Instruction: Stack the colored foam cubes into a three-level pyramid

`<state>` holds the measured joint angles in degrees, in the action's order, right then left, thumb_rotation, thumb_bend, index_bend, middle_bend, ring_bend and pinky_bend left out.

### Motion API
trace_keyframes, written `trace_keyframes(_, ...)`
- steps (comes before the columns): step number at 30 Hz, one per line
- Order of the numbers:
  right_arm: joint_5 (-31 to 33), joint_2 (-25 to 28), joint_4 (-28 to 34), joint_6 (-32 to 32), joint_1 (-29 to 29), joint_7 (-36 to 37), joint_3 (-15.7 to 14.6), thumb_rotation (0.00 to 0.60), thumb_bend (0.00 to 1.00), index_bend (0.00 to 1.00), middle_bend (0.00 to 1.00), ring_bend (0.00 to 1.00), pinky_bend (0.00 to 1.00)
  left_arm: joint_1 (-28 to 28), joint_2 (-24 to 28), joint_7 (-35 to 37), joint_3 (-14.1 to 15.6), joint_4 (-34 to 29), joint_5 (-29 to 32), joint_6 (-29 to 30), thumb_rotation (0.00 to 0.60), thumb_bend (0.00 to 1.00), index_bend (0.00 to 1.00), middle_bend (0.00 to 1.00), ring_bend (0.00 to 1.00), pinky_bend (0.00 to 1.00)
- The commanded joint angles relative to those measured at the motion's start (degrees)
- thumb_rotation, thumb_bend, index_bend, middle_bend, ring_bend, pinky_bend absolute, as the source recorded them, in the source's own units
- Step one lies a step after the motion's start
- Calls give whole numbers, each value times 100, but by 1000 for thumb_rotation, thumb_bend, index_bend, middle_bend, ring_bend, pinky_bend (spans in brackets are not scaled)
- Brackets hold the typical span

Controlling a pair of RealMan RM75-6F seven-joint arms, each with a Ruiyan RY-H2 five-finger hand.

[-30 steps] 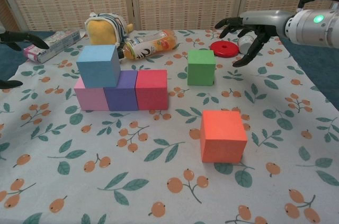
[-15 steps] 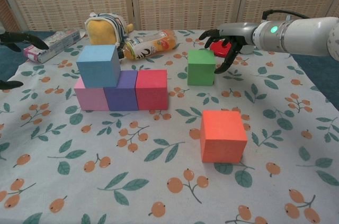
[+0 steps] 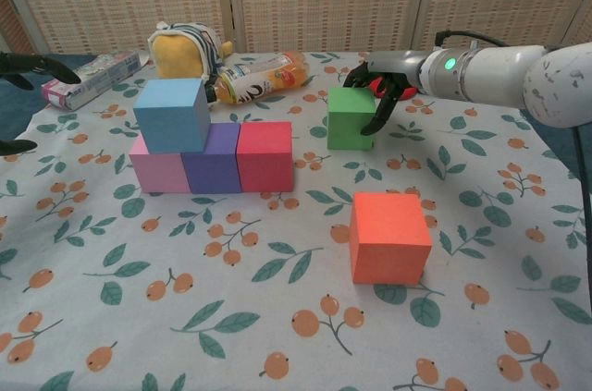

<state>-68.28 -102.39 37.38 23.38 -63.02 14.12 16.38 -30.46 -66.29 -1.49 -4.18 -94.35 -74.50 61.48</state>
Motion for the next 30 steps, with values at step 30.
trace_keyframes(30,1830,2366,4683,950,-153,-2068,-68,600,112,408,373,218,187,29,-111,-324,-57,-45,-14,-89,600,316,168,107,54,173)
